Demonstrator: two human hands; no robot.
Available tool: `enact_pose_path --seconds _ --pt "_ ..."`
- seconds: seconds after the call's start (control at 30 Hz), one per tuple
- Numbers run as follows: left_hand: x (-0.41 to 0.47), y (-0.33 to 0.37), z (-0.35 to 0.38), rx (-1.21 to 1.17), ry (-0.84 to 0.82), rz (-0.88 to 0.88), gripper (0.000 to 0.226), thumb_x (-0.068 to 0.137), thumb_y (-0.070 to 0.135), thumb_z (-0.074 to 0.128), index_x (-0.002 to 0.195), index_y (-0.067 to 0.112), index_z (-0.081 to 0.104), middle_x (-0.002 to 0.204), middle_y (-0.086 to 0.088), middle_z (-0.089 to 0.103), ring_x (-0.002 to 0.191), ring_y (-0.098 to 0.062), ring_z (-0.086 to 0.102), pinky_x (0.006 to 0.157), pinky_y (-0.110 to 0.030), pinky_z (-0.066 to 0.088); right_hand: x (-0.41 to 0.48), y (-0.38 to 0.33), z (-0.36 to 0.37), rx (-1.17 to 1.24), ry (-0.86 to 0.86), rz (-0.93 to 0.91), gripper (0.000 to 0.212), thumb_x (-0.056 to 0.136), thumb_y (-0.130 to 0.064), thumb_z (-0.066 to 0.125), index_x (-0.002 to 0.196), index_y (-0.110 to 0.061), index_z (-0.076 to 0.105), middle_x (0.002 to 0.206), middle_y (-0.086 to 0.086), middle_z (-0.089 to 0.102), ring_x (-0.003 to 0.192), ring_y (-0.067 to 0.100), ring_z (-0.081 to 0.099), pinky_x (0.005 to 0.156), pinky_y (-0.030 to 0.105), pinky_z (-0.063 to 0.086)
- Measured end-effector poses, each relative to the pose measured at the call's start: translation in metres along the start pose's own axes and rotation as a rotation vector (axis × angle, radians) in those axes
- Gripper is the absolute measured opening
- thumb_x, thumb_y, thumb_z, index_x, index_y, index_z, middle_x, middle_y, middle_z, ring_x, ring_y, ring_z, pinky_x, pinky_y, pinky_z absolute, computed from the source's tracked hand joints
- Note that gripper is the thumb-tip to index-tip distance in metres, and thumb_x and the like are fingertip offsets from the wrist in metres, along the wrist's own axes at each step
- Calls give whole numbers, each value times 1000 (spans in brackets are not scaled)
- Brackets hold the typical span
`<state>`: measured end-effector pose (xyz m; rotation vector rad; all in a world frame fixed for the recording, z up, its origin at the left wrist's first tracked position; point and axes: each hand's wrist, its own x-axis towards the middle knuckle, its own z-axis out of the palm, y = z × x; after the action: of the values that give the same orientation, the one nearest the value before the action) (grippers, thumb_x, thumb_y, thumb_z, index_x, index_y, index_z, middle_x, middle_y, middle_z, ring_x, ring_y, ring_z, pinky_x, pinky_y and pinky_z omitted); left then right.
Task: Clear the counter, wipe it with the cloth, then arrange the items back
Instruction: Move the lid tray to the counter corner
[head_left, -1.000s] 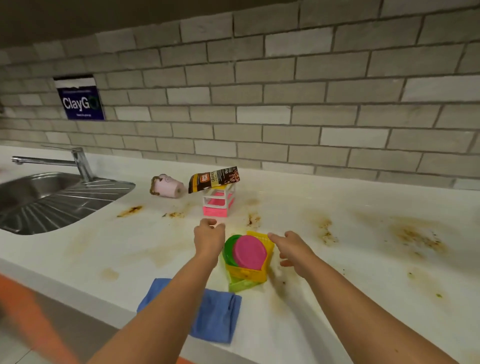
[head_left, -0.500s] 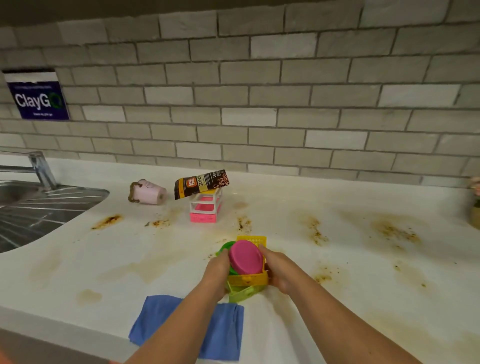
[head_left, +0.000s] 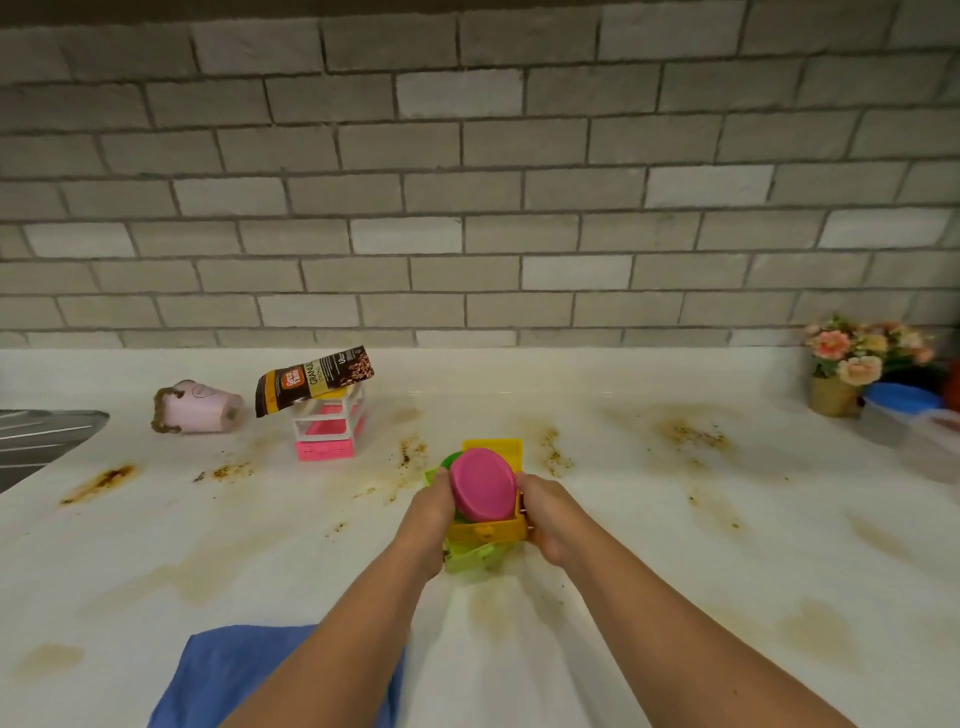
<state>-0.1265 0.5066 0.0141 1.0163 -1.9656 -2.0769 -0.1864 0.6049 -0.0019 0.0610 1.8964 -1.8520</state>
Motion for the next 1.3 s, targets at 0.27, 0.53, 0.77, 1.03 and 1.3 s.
enact_pose_path --seconds 0.27,0.53,0.77,1.03,1.3 --pt "-20 14 116 7 -188 48 42 101 38 27 116 12 57 95 -6 58 83 -21 53 61 -28 42 -17 -18 -121 22 194 -56 26 98 -19 36 81 -18 56 70 -1 54 60 14 50 54 24 41" --pt "-67 15 269 9 -405 66 37 102 35 27 115 14 55 96 -5 53 67 -12 48 55 -26 39 -48 -29 -280 64 399 -86 29 97 -16 37 74 -17 53 65 0 51 57 14 47 55 25 40" --pt "-90 -8 403 72 -483 21 52 93 52 36 123 14 55 125 -9 56 103 -26 56 85 -36 50 -74 -23 -410 75 531 -99 25 99 -23 37 82 -19 55 74 1 56 65 14 52 60 26 42" --pt "-113 -39 528 145 -646 -4 60 85 62 36 126 21 54 133 -7 46 107 -26 56 86 -39 53 -94 1 -526 100 674 -72 25 98 -27 36 94 -19 60 102 10 65 84 24 59 75 33 48" --pt "-122 -60 617 117 -815 -76 59 89 58 38 130 17 50 129 -8 51 102 -25 61 73 -35 56 -89 19 -616 171 849 -11 34 98 -33 38 118 -13 57 117 14 60 82 23 55 62 30 44"
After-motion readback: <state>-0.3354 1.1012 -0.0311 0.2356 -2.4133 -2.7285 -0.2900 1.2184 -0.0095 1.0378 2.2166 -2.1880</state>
